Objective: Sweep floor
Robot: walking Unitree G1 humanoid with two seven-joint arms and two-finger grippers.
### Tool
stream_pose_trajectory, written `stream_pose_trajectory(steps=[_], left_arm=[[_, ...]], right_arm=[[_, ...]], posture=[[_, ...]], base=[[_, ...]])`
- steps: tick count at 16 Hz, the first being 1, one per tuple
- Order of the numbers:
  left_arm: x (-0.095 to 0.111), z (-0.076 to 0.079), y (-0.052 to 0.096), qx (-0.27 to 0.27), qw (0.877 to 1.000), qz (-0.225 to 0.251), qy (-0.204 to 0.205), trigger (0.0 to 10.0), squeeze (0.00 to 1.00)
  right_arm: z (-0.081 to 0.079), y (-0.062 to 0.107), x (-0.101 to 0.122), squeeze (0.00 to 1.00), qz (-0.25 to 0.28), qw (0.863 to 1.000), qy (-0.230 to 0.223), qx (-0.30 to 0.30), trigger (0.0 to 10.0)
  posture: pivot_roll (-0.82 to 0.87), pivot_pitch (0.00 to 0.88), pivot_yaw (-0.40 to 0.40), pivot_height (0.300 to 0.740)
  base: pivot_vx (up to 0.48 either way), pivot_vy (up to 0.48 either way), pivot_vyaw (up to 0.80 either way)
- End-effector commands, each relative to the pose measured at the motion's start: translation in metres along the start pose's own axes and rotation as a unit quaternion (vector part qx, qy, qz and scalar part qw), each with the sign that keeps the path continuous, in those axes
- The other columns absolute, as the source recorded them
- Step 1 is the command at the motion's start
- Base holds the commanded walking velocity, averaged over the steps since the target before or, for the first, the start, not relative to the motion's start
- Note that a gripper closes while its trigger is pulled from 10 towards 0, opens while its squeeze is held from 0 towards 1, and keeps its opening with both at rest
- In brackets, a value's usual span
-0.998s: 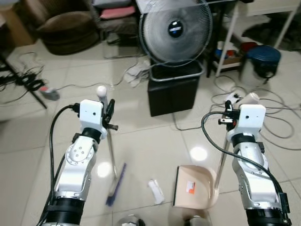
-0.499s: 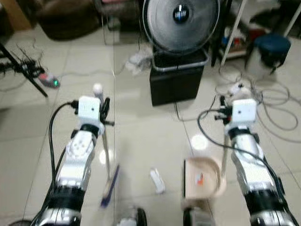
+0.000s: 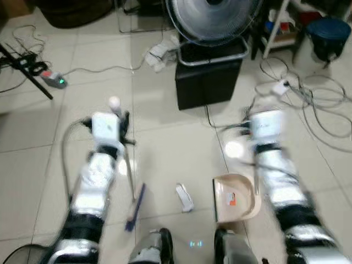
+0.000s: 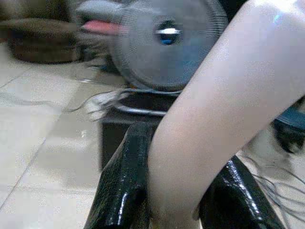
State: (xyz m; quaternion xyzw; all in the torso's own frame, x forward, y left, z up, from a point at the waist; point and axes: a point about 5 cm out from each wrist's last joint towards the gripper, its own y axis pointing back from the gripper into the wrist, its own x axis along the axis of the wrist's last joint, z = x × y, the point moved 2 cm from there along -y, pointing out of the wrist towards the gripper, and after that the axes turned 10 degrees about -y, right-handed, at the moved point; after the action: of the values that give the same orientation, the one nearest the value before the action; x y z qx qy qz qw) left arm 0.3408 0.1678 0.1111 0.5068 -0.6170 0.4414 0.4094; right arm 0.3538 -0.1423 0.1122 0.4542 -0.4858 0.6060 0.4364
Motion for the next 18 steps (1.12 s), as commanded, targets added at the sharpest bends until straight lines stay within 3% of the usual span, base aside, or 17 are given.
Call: stream_pose_trajectory(steps=[1, 2, 3, 4, 6, 8, 10, 13, 16, 18], left_arm=[[-0.002, 0.002, 0.001, 0.002, 1.000, 0.003, -0.001, 10.0, 0.00], [-0.003, 0.003, 0.001, 0.004, 1.000, 0.003, 0.004, 10.0, 0.00], [-0.005, 0.014, -0.001, 0.008, 1.000, 0.004, 0.028, 10.0, 0.00], [-0.005, 0.019, -0.003, 0.011, 0.999, 0.008, 0.047, 10.0, 0.00], [-0.003, 0.024, -0.006, 0.016, 0.997, 0.016, 0.069, 10.0, 0.00], [-0.002, 0.030, -0.007, 0.009, 0.996, 0.020, 0.086, 10.0, 0.00], [-0.003, 0.038, -0.008, -0.003, 0.995, 0.018, 0.103, 10.0, 0.00], [-0.005, 0.038, -0.009, -0.001, 0.995, 0.015, 0.103, 10.0, 0.00], [-0.007, 0.035, -0.010, 0.002, 0.994, 0.010, 0.110, 10.0, 0.00], [-0.007, 0.039, -0.012, -0.001, 0.991, 0.009, 0.131, 10.0, 0.00]], right_arm=[[-0.021, -0.002, 0.005, 0.00, 0.024, 0.999, 0.000, 0.025, 10.0], [-0.025, -0.002, 0.006, 0.00, 0.031, 0.999, -0.001, 0.025, 10.0], [-0.045, 0.001, 0.010, 0.00, 0.058, 0.997, 0.000, 0.041, 10.0], [-0.056, 0.005, 0.010, 0.00, 0.073, 0.996, 0.000, 0.053, 10.0], [-0.063, 0.009, 0.009, 0.00, 0.087, 0.994, -0.005, 0.059, 10.0], [-0.068, 0.013, 0.005, 0.00, 0.085, 0.994, -0.005, 0.068, 10.0], [-0.076, 0.020, -0.006, 0.00, 0.066, 0.992, 0.031, 0.099, 10.0], [-0.076, 0.023, -0.010, 0.00, 0.068, 0.989, 0.063, 0.116, 10.0], [-0.072, 0.026, -0.014, 0.00, 0.062, 0.988, 0.058, 0.126, 10.0], [-0.080, 0.032, -0.024, 0.00, 0.034, 0.987, 0.046, 0.153, 10.0]], posture=[[0.08, 0.306, 0.128, 0.740], [0.08, 0.307, 0.132, 0.740], [0.08, 0.307, 0.138, 0.740], [0.08, 0.307, 0.139, 0.740], [0.07, 0.310, 0.141, 0.740], [0.07, 0.310, 0.140, 0.740], [0.07, 0.311, 0.137, 0.740], [0.07, 0.312, 0.137, 0.740], [0.06, 0.310, 0.139, 0.740], [0.06, 0.309, 0.138, 0.740]], base=[[0.000, 0.000, 0.00], [0.000, 0.000, 0.00], [0.000, 0.000, 0.00], [0.000, 0.000, 0.00], [0.000, 0.000, 0.00], [0.000, 0.000, 0.00], [0.000, 0.000, 0.00], [0.000, 0.000, 0.00], [0.000, 0.000, 0.00], [0.000, 0.000, 0.00]])
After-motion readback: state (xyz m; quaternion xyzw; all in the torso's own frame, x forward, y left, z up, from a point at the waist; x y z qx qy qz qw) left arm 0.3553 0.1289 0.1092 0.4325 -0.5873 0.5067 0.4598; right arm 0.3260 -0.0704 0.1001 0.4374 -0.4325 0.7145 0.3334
